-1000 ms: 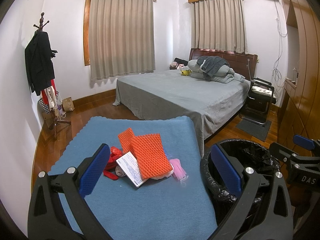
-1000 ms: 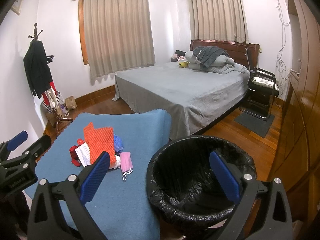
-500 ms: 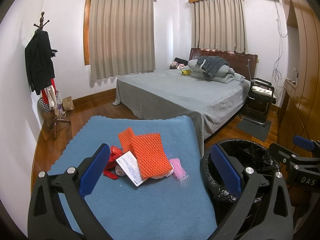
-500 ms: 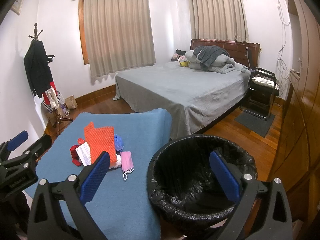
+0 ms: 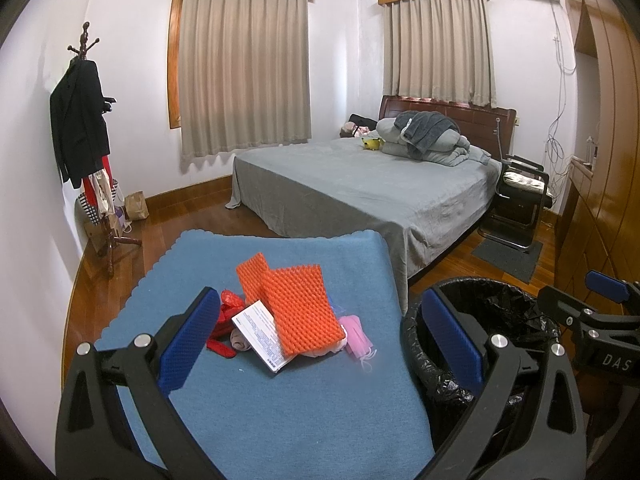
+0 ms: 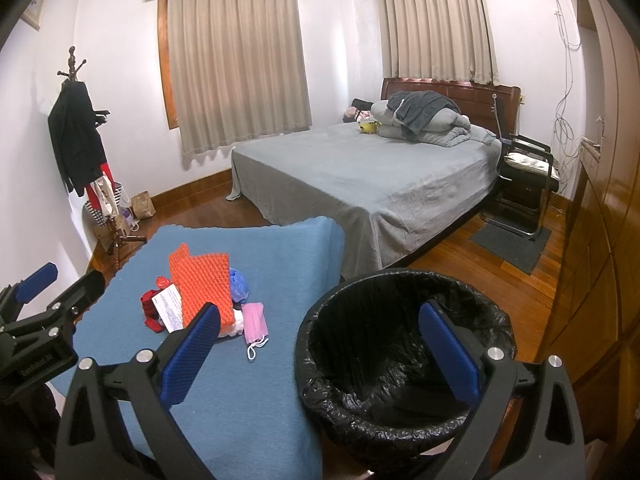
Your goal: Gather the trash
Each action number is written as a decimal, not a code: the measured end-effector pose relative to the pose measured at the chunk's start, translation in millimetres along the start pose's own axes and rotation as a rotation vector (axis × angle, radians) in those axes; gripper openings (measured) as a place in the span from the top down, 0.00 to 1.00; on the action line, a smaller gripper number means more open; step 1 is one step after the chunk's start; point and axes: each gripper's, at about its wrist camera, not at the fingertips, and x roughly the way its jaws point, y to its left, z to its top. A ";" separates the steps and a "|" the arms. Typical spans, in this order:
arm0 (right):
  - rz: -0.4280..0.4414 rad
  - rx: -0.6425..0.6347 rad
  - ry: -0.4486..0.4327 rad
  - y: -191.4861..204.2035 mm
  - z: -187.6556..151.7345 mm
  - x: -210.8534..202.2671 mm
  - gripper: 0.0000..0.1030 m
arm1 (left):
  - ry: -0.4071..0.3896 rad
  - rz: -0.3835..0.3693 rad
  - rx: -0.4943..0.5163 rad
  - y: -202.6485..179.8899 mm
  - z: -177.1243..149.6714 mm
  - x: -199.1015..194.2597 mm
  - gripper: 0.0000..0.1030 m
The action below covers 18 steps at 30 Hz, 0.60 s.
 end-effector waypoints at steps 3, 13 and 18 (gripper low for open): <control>0.000 0.000 0.000 0.0 0.0 0.1 0.06 | 0.000 0.000 0.000 -0.3 0.2 0.0 0.05; 0.000 -0.001 0.001 0.7 -0.2 0.2 0.06 | 0.002 0.000 -0.002 1.3 -1.7 1.1 0.05; 0.005 -0.017 0.003 10.4 -2.8 3.9 0.06 | 0.005 0.001 -0.005 3.2 -3.3 2.5 0.05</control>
